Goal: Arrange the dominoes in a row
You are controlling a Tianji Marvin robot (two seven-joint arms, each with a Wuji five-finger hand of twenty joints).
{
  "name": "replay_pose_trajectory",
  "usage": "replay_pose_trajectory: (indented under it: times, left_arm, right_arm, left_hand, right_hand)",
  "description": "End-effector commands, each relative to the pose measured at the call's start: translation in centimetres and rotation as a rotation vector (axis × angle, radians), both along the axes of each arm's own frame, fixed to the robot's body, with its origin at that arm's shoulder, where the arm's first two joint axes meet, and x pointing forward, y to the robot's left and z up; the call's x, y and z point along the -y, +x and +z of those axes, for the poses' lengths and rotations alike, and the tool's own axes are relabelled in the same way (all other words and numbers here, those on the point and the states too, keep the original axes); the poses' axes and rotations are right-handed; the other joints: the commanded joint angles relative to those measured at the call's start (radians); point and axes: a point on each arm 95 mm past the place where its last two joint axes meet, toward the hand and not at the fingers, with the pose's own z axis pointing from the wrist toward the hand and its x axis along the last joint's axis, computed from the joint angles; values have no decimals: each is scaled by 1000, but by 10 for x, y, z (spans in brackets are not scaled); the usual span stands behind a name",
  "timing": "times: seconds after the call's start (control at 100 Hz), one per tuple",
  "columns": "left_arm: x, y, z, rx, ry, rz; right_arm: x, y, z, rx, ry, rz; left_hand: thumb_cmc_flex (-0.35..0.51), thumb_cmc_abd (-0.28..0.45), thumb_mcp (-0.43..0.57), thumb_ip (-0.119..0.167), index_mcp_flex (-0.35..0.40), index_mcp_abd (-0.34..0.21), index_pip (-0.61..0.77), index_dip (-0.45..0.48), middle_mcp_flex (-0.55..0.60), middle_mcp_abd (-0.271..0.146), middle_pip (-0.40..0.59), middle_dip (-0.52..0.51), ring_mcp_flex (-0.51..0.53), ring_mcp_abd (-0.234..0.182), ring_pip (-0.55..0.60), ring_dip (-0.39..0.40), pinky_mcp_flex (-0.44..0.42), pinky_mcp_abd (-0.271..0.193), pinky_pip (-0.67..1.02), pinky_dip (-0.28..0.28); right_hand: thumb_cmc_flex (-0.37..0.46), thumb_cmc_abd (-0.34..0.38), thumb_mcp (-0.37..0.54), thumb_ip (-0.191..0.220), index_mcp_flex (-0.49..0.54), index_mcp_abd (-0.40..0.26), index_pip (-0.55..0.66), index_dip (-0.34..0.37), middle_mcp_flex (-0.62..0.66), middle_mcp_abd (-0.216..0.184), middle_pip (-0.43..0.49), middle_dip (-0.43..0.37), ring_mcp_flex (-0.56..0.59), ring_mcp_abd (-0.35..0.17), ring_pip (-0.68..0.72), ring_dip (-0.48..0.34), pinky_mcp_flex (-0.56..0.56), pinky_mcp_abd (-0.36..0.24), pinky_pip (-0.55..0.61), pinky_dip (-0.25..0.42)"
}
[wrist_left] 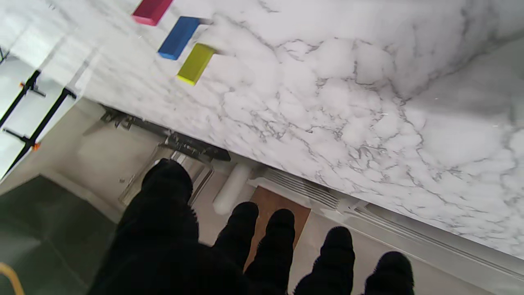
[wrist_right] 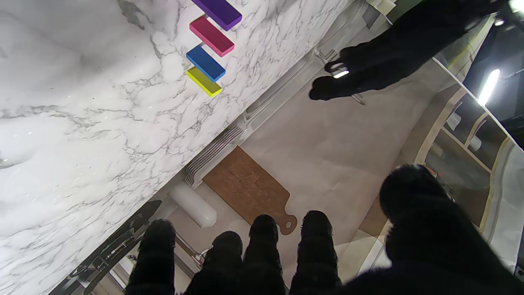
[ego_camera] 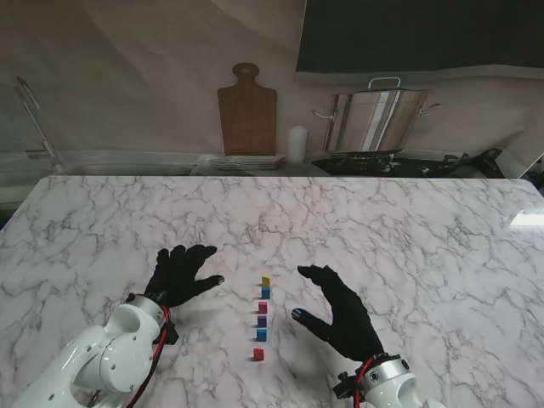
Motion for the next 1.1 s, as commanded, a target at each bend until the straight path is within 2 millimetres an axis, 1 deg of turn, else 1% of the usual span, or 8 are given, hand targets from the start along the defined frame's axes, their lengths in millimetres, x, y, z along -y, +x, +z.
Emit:
replay_pose_trajectory:
  times: [0.0,0.16,0.27,0.48,0.67,0.98,1.01,1.09]
  left_arm:
    - [5,-14,-8,-17,-14,-10]
    - [3,-42,-10,33,-80,-9]
    - [3,-57,-12,61,-119,-27]
    - [6,-78,-15,92,-202,-59]
    - [6,-87,-24,105,-236,-49]
    - [11,-96,-37,40,-351,-8]
    - [11,-97,-38,35,-354,-7]
    - [9,-98,-37,19,-351,-10]
  right_arm:
    - [2,1,-2,-6,-15,-4]
    - [5,5,-3,1,-30,-5]
    - [5,8,-4,3,-39,0]
    - [6,16,-12,-6,-46,10]
    - [10,17,-19,-22,-38,7]
    - [13,13,-26,-31,-36,32]
    - [12,12,-27,-32,-33,33]
    - [12,9,-28,-31,-24,37]
  left_hand:
    - [8,62,-34,22,-50,11,-27,-25,-55,11,-39,-22,-33,10,-25,-22,4,16,-38,-47]
    - [-29,115,-50,19,-105,4,-49,-33,-104,13,-94,-43,-75,3,-62,-52,7,17,-60,-108]
    - [-73,153,-54,18,-168,-6,-66,-33,-151,6,-129,-49,-76,-4,-105,-119,15,15,-79,-183]
    - [-108,185,-57,18,-207,-16,-94,-37,-218,-12,-140,-75,-79,-13,-124,-221,17,13,-87,-280]
    - [-112,201,-57,20,-207,-22,-105,-93,-226,-14,-152,-141,-84,-15,-131,-264,16,12,-87,-317]
    - [-105,217,-55,22,-205,-20,-106,-143,-232,-19,-165,-219,-88,-31,-144,-345,19,1,-95,-383]
    - [-102,217,-54,22,-205,-20,-106,-143,-232,-19,-164,-219,-87,-32,-143,-346,19,0,-95,-384]
    - [-94,215,-52,23,-207,-20,-107,-145,-233,-20,-164,-219,-88,-35,-144,-348,19,0,-95,-388]
  right_hand:
    - [11,19,9,-12,-11,-16,16,-15,-17,-8,22,-2,16,-13,-6,3,-9,-20,13,-13]
    - [5,21,9,-12,-15,-17,13,-15,-18,-8,22,-3,15,-14,-7,3,-13,-17,10,-14]
    - [1,23,9,-12,-25,-27,7,-17,-19,-12,19,-4,11,-15,-8,3,-16,-19,7,-15]
    - [-1,35,2,-10,-49,-49,-58,-37,-23,-31,-41,-32,-13,-26,-13,-6,-30,-27,-18,-27]
    - [-6,47,-14,-8,-8,-23,-248,-58,-25,-47,-96,-55,-38,-52,-20,-28,-44,-43,-54,-49]
    - [-71,93,-50,-20,-1,-22,-272,-147,-29,-50,-131,-70,-53,-51,-26,-45,-49,-40,-99,-73]
    - [-76,100,-59,-23,8,-23,-274,-218,-27,-50,-137,-72,-55,-49,-25,-39,-46,-37,-112,-67]
    - [-93,109,-67,-25,7,-24,-271,-235,-27,-50,-136,-71,-54,-49,-27,-39,-47,-33,-114,-64]
